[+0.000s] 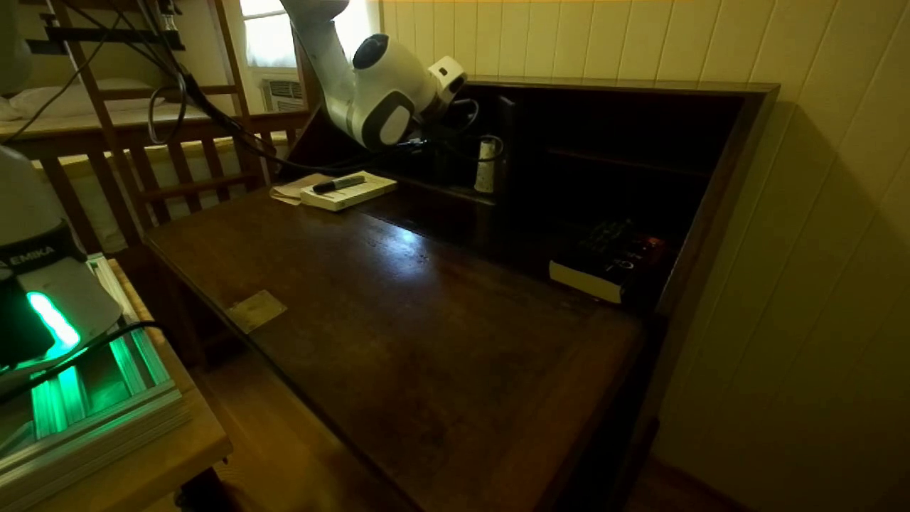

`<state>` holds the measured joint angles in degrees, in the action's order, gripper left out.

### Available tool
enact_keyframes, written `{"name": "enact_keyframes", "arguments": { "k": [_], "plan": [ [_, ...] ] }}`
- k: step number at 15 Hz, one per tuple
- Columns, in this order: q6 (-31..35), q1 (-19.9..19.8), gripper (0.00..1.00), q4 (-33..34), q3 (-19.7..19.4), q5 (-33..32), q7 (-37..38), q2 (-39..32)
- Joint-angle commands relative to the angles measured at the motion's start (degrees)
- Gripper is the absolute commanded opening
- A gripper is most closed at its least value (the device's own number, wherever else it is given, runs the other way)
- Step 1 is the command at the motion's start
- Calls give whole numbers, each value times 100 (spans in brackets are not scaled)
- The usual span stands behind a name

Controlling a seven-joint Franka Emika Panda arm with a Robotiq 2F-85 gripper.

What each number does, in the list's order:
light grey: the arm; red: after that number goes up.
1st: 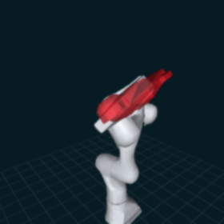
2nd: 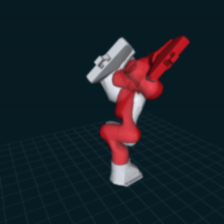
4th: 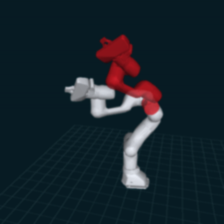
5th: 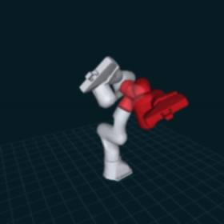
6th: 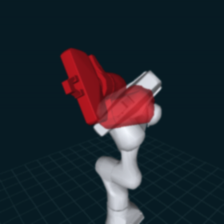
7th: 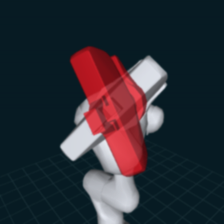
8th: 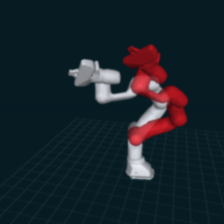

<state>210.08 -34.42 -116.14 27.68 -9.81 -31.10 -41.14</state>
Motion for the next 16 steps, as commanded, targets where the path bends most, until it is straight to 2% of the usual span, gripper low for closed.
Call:
{"name": "enact_keyframes", "arguments": {
  "k": [1, 16],
  "plan": [
    [44, -114, 100, 297, 194, -276, 35, -281],
    [-179, -480, 100, 664, 625, -532, 113, -862]
  ]
}}
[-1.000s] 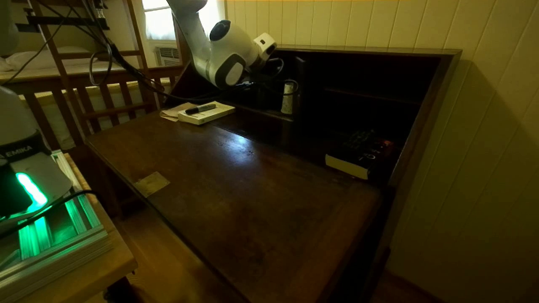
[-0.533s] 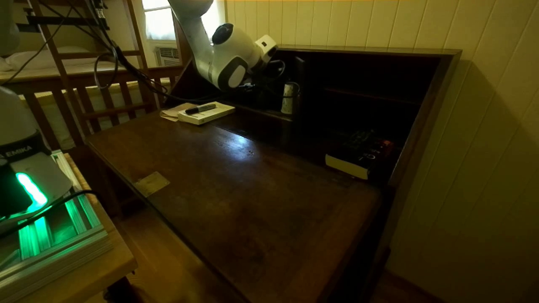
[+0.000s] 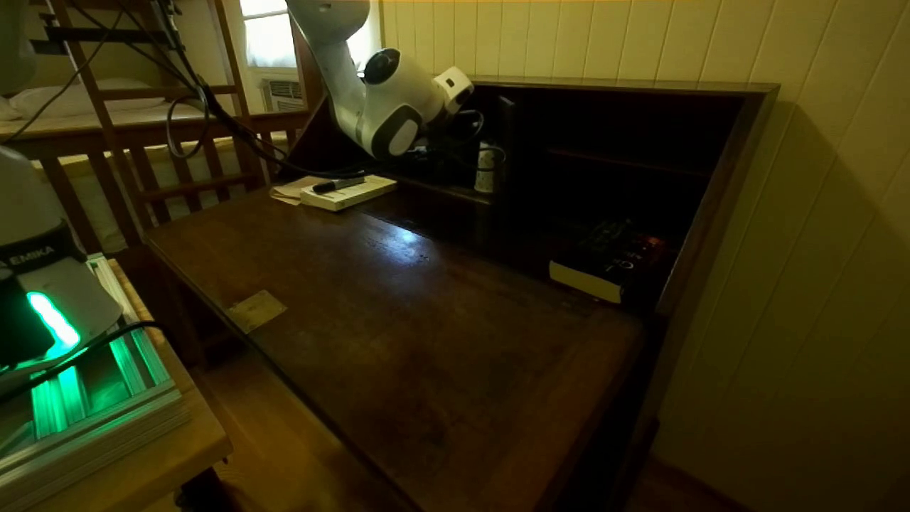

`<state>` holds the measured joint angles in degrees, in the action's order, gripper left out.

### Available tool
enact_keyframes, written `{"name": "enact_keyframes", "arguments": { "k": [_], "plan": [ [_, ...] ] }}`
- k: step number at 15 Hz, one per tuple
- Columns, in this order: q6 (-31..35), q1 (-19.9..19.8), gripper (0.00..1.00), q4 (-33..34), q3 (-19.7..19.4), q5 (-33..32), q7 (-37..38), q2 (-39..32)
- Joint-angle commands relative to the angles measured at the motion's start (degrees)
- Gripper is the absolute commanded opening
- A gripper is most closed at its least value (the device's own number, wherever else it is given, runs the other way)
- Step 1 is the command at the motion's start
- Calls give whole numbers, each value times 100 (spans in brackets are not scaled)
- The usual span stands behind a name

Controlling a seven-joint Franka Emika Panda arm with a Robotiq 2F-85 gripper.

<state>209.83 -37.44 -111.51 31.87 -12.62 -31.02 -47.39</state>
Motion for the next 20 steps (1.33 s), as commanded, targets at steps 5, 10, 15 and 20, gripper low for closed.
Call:
{"name": "enact_keyframes", "arguments": {
  "k": [5, 10, 15, 20],
  "plan": [
    [-983, -486, 100, -179, 524, -105, 179, 242],
    [-1953, -482, 100, -503, 478, 276, 316, 975],
    [-3103, -398, 100, -703, 352, 405, 586, 1634],
    [-4203, -104, 100, -934, 103, 557, 638, 2308]
  ]
}}
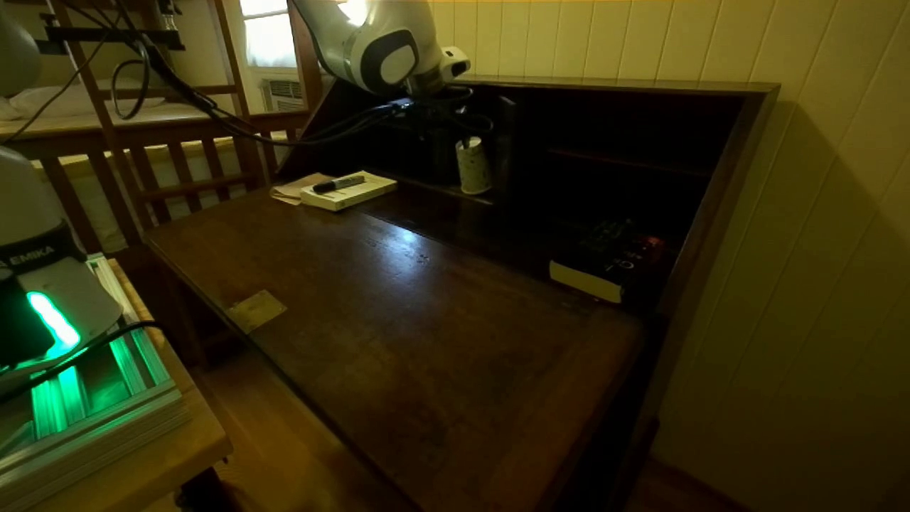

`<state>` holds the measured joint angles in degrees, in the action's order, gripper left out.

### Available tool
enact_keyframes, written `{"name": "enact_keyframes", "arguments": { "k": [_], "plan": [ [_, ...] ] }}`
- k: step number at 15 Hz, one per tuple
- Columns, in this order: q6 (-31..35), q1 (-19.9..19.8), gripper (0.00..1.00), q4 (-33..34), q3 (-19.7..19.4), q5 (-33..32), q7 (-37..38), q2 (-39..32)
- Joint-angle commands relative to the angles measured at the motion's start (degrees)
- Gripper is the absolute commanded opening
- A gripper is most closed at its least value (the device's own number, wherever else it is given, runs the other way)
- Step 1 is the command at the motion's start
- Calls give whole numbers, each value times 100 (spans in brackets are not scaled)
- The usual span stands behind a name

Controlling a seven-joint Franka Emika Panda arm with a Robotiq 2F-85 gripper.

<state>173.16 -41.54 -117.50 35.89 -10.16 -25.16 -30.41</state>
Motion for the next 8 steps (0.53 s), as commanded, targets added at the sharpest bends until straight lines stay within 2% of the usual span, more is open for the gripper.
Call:
{"name": "enact_keyframes", "arguments": {
  "k": [1, 4, 8],
  "plan": [
    [-738, 370, 100, -368, -359, 392, -21, 738],
    [-1235, 850, 100, -377, -861, 707, -141, 1044],
    [-1741, 1752, 100, -357, -1819, 828, -186, 1209]
  ]
}}
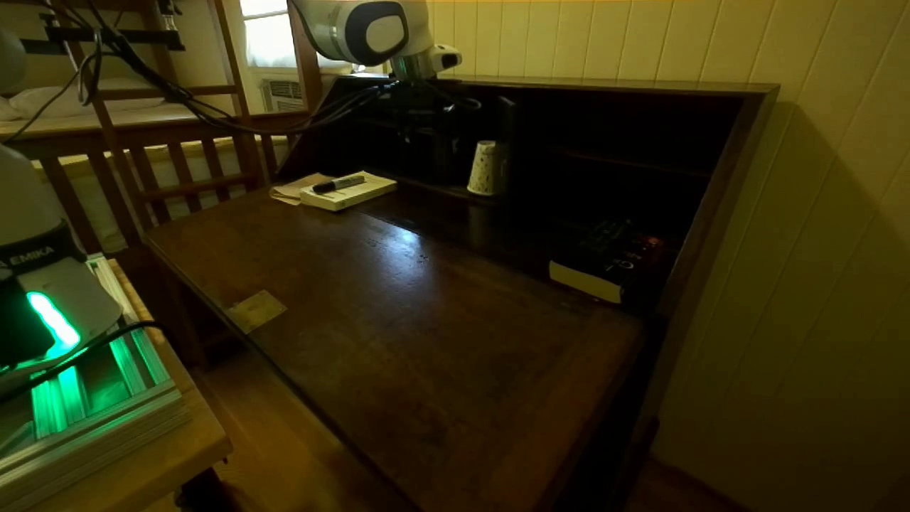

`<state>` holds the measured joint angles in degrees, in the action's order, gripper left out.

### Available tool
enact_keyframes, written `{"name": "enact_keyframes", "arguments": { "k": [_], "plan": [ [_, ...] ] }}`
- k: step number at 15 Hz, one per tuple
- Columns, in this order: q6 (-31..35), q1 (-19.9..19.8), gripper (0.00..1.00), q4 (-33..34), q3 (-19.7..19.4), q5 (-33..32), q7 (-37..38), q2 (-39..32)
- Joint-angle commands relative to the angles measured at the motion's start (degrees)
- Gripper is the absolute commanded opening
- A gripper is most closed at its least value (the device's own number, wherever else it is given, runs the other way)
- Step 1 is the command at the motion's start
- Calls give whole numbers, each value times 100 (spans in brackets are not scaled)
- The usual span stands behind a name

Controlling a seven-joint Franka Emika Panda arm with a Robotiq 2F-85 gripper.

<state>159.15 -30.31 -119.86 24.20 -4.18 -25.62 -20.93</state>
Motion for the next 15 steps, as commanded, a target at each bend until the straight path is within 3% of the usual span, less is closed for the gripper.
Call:
{"name": "enact_keyframes", "arguments": {
  "k": [1, 2, 6, 11, 15],
  "plan": [
    [-427, 822, 100, -103, -860, 202, -113, 282],
    [-507, 970, 100, -93, -1012, 213, -131, 309],
    [37, 1022, 100, -105, -997, 611, -1071, 219],
    [1063, 775, 100, -76, -710, 1136, -2203, -61],
    [1844, 387, 100, -73, -317, 1069, -2431, -366]
  ]
}}
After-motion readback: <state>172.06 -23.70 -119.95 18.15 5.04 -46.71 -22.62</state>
